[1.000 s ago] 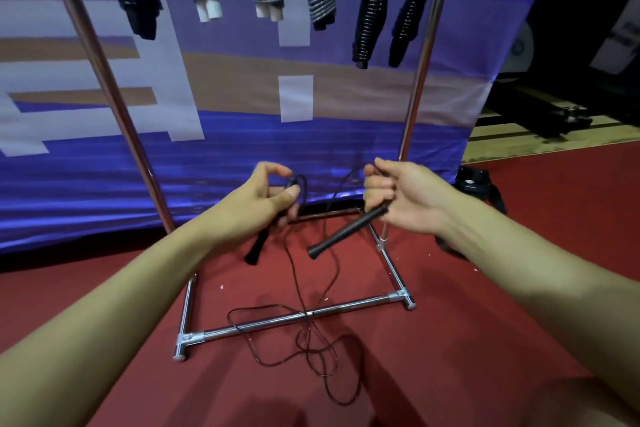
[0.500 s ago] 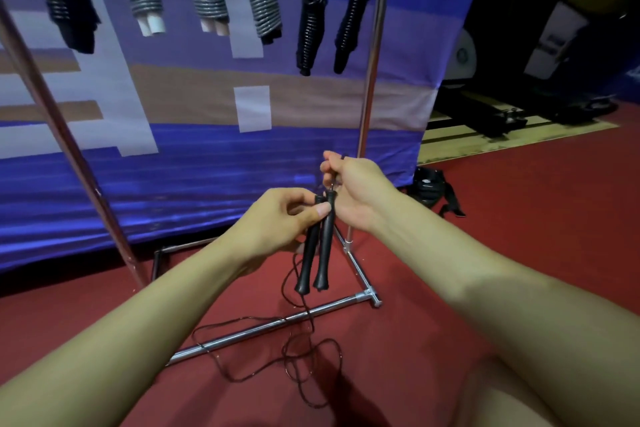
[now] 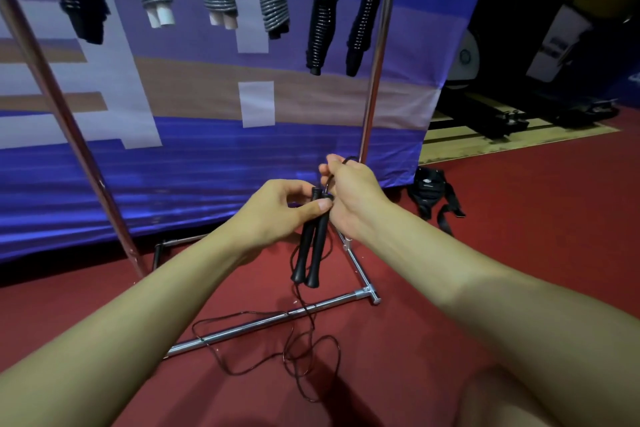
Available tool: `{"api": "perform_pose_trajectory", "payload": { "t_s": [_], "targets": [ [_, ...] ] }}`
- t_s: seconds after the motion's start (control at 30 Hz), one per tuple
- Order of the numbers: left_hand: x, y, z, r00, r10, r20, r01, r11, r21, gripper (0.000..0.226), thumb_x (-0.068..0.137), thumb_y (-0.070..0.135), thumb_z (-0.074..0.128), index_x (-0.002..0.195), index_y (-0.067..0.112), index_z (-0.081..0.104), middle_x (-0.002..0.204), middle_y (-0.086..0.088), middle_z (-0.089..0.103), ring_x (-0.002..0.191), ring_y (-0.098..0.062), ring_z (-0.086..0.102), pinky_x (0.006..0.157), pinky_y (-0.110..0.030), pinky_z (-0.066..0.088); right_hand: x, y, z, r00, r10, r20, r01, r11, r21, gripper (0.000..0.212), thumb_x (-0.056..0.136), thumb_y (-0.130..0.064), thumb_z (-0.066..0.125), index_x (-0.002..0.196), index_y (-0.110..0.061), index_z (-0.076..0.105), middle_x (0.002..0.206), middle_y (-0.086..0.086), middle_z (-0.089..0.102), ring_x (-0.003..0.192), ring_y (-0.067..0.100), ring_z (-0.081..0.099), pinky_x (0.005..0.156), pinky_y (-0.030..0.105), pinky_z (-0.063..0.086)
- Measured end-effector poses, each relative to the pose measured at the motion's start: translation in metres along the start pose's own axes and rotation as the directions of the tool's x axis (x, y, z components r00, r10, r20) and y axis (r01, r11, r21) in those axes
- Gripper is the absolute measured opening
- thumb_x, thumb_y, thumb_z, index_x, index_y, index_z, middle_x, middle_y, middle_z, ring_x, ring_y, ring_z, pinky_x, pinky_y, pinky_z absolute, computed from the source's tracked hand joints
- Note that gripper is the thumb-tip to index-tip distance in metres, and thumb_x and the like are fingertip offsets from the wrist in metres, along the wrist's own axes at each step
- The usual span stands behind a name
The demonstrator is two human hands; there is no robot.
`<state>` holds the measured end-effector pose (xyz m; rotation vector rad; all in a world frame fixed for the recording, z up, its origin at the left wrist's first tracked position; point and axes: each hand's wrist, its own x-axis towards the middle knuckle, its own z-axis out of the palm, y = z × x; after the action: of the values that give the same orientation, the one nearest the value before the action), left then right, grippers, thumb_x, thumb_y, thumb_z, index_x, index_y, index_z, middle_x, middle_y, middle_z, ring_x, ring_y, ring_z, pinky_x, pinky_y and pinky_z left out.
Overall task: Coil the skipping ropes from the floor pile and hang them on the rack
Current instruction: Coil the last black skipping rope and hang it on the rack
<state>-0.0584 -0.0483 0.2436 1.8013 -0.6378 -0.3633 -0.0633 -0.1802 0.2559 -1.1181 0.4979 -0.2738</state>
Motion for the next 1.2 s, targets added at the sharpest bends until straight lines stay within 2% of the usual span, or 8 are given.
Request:
{"api": "perform_pose_trajectory", "payload": {
  "t_s": [0.13, 0.23, 0.3, 0.43, 0.63, 0.83, 1.1, 1.2],
  "targets": [
    [0.007, 0.001, -0.011, 0.998, 0.068, -0.004, -0.068, 0.997, 0.028, 0.012, 0.102, 0.024, 0.064, 0.105, 0.014, 0.070, 0.099, -0.003, 0.078, 0.095, -0.020, 0.075, 0.090, -0.038, 0.058, 0.004, -0.013, -0.021, 0.989, 0.113, 0.097, -0.079, 0.952, -0.296, 0.037, 0.109, -0.039, 0.043, 0.093, -0.014, 0.065, 0.090, 0.000, 0.065, 0.087, 0.019, 0.057, 0.084, 0.034, 0.049],
    [0.004, 0.002, -0.021, 0.996, 0.088, 0.001, -0.088, 0.996, -0.001, 0.016, 0.104, 0.019, 0.058, 0.109, 0.007, 0.066, 0.104, -0.002, 0.079, 0.095, -0.012, 0.074, 0.082, -0.020, 0.056, 0.009, -0.015, -0.050, 0.988, 0.084, 0.129, 0.074, 0.478, -0.875, 0.062, 0.106, -0.060, 0.031, 0.108, -0.012, 0.070, 0.112, 0.003, 0.071, 0.107, 0.023, 0.060, 0.097, 0.037, 0.045],
    [0.000, -0.001, -0.024, 0.998, 0.057, 0.022, -0.057, 0.998, -0.037, 0.020, 0.103, 0.021, 0.058, 0.113, 0.005, 0.064, 0.106, -0.002, 0.079, 0.092, -0.012, 0.072, 0.072, -0.018, 0.055, 0.019, -0.012, -0.060, 0.967, -0.096, 0.234, 0.252, 0.274, -0.928, 0.057, 0.103, -0.064, 0.032, 0.114, -0.017, 0.063, 0.127, 0.004, 0.064, 0.126, 0.025, 0.055, 0.098, 0.035, 0.039],
    [-0.002, -0.003, -0.020, 1.000, 0.003, 0.007, -0.001, 0.973, -0.230, 0.025, 0.102, 0.020, 0.059, 0.118, 0.002, 0.064, 0.105, -0.005, 0.078, 0.093, -0.016, 0.073, 0.071, -0.027, 0.060, 0.017, 0.006, -0.052, 0.854, -0.075, 0.514, 0.417, 0.690, -0.591, 0.054, 0.094, -0.074, 0.032, 0.136, -0.045, 0.049, 0.139, -0.017, 0.062, 0.140, 0.007, 0.047, 0.118, 0.037, 0.030],
    [0.002, 0.004, -0.018, 0.999, -0.010, -0.052, -0.010, 0.926, -0.376, 0.021, 0.102, 0.016, 0.059, 0.113, -0.001, 0.063, 0.094, -0.009, 0.072, 0.089, -0.020, 0.071, 0.076, -0.035, 0.061, 0.009, 0.033, -0.045, 0.744, 0.127, 0.656, 0.235, 0.870, -0.434, 0.076, 0.091, -0.077, 0.048, 0.151, -0.031, 0.047, 0.143, 0.005, 0.063, 0.137, 0.024, 0.055, 0.119, 0.052, 0.036],
    [0.008, -0.004, -0.027, 0.977, -0.056, -0.204, -0.046, 0.886, -0.462, 0.014, 0.102, 0.015, 0.059, 0.105, 0.004, 0.066, 0.100, -0.005, 0.076, 0.097, -0.020, 0.072, 0.082, -0.032, 0.063, -0.008, 0.031, -0.055, 0.725, 0.044, 0.687, 0.536, 0.591, -0.603, 0.030, 0.112, -0.033, 0.037, 0.113, -0.009, 0.055, 0.088, -0.003, 0.067, 0.071, 0.012, 0.063, 0.070, 0.027, 0.049],
    [0.008, -0.017, -0.044, 0.959, -0.102, -0.265, -0.052, 0.854, -0.517, 0.014, 0.101, 0.017, 0.061, 0.103, 0.005, 0.068, 0.099, -0.004, 0.076, 0.097, -0.019, 0.073, 0.080, -0.027, 0.061, -0.002, 0.028, -0.042, 0.720, 0.126, 0.682, 0.421, 0.703, -0.574, 0.031, 0.112, -0.035, 0.037, 0.103, -0.021, 0.062, 0.076, -0.007, 0.057, 0.063, 0.011, 0.037, 0.059, 0.020, 0.036],
    [-0.002, -0.028, -0.067, 0.958, -0.120, -0.260, 0.079, 0.983, -0.164, 0.027, 0.096, 0.038, 0.068, 0.090, 0.012, 0.072, 0.088, -0.003, 0.075, 0.090, -0.017, 0.069, 0.077, -0.037, 0.063, 0.000, 0.015, -0.043, 0.697, 0.187, 0.693, 0.488, 0.584, -0.648, 0.035, 0.112, -0.038, 0.036, 0.104, -0.018, 0.064, 0.075, -0.008, 0.056, 0.065, 0.015, 0.037, 0.060, 0.023, 0.037]
  ]
}}
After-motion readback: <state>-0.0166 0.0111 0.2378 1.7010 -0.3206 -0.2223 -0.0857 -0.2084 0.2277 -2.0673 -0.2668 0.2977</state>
